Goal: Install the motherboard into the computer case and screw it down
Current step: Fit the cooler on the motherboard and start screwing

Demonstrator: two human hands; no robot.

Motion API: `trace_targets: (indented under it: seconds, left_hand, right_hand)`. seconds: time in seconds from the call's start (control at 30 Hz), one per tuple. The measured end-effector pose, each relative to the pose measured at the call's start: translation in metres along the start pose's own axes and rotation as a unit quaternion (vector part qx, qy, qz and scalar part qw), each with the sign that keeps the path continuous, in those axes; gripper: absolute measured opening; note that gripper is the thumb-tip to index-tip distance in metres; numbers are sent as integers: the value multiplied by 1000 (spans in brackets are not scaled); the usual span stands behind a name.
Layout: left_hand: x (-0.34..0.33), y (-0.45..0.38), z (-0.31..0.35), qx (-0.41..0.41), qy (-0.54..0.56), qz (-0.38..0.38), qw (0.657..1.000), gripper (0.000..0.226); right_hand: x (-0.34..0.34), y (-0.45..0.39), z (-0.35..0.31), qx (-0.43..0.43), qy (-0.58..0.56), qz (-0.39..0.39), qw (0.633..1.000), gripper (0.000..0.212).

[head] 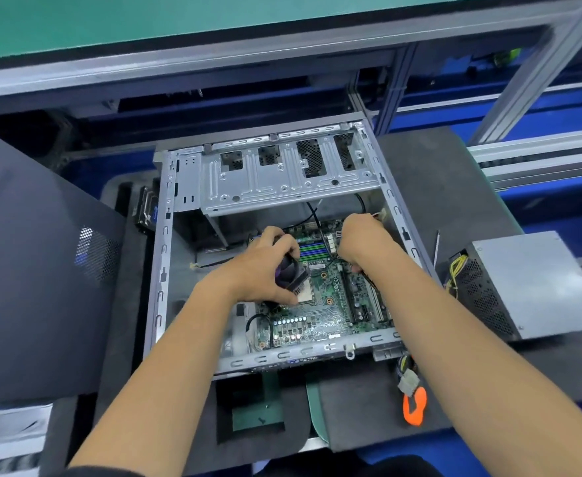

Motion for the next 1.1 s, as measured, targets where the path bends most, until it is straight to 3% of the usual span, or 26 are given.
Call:
trace_targets:
  seconds: [0.2, 0.3, 0.5, 0.7, 0.83, 0.97, 1.1]
  left_hand:
    - [13, 8, -2, -67, 2, 29, 997, 58]
    - [22, 10, -3, -63, 14, 74, 995, 57]
    - [28, 12, 1, -42, 13, 174, 984, 56]
    - [32, 18, 10, -39, 12, 244, 969, 49]
    - [32, 18, 10, -80, 89, 177, 977, 52]
    - [13, 5, 21, -100, -6, 54, 993, 58]
    - [1, -8, 22, -94, -38, 29, 994, 78]
  right_hand:
    - [-1, -3, -2, 3, -6, -18, 1000, 17]
    - [-5, -11, -2, -20, -64, 19, 998, 32]
    - [-6, -16, 2, -42, -96, 68, 992, 33]
    - [-11, -15, 2, -37, -106, 13, 994, 26]
    - [-10, -14, 3, -44, -112, 21, 993, 27]
    - [-8, -13, 4, -54, -114, 44, 991, 28]
    - [-6, -11, 3, -52, -110, 48, 991, 27]
Point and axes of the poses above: each hand's wrist, its own y-axis away from the middle knuckle, its own x-axis out of the back of the hand, z = x × y, the point moved 2 cm from there along -y, towards the middle knuckle, and after that the axes turned 1 degree about -x, right-handed, at the moved point
